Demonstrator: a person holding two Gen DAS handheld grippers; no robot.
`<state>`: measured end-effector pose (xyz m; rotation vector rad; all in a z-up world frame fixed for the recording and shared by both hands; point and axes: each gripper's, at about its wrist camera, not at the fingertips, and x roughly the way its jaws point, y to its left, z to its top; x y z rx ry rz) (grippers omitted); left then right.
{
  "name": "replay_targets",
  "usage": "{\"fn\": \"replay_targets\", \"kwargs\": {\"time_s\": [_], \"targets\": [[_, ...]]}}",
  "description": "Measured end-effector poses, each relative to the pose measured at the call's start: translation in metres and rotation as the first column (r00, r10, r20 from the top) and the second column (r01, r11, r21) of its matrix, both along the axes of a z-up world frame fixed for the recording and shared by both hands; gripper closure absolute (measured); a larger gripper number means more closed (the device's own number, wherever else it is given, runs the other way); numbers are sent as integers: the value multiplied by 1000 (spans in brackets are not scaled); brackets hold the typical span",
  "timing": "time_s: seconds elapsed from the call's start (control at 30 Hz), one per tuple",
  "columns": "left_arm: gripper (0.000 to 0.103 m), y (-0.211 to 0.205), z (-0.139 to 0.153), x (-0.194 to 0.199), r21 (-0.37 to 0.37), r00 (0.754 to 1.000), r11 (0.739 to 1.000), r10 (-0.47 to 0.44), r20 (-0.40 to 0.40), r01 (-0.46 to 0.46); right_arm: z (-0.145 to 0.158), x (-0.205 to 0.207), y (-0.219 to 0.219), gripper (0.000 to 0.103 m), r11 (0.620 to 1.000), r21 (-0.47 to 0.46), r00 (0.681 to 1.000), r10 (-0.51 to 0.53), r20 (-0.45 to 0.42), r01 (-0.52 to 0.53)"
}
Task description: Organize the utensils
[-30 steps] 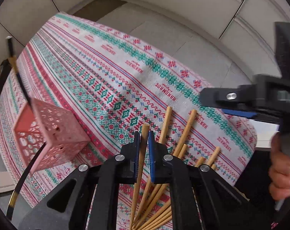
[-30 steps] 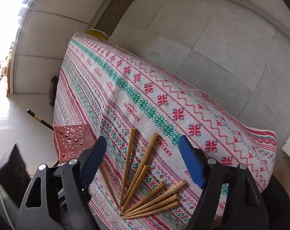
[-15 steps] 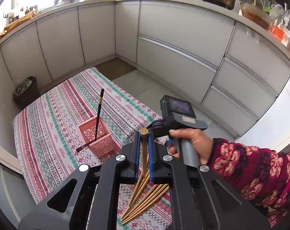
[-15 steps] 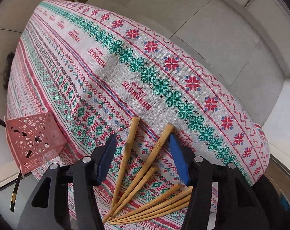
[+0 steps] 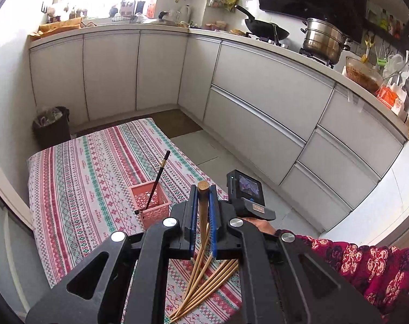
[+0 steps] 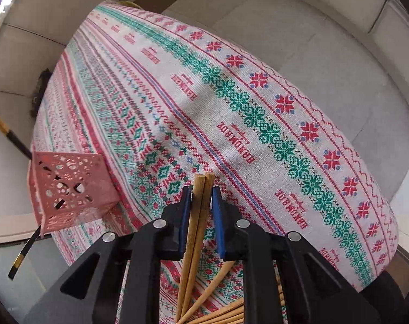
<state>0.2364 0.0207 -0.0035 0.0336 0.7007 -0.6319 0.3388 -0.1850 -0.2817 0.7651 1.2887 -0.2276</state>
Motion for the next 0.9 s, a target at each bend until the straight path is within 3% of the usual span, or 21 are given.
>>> {"fn": "replay_targets", "kwargs": {"time_s": [0.17, 0.33, 0.4, 0.47, 0.63, 0.77, 0.9], "targets": [[96, 5, 3, -3, -18, 999, 999, 41, -3, -41, 39, -33, -1, 86, 998, -53, 991, 41, 128, -34], [96, 6, 6, -10, -30, 997, 997, 71, -6, -71, 84, -60, 11, 87, 988, -113, 951, 134, 278, -106], [96, 6, 7, -12, -29, 996, 996, 83, -11, -84, 91, -66, 19, 89, 975, -176, 951, 177, 255, -135], [96, 5, 8, -15, -33, 996, 996, 83, -13, -83, 84, -68, 14, 89, 977, -183, 973, 145, 177, -112], [96, 0, 11, -23, -29, 998, 998, 64, -3, -64, 40, -71, -25, 89, 999, -34, 995, 19, 95, -16], [96, 1, 12, -21, -38, 998, 997, 63, 0, -63, 33, -75, -39, 90, 999, 2, 994, -34, 102, 34], [96, 4, 13, -18, -47, 997, 996, 76, 8, -76, 62, -81, -33, 92, 1000, -10, 982, -19, 187, 21]]}}
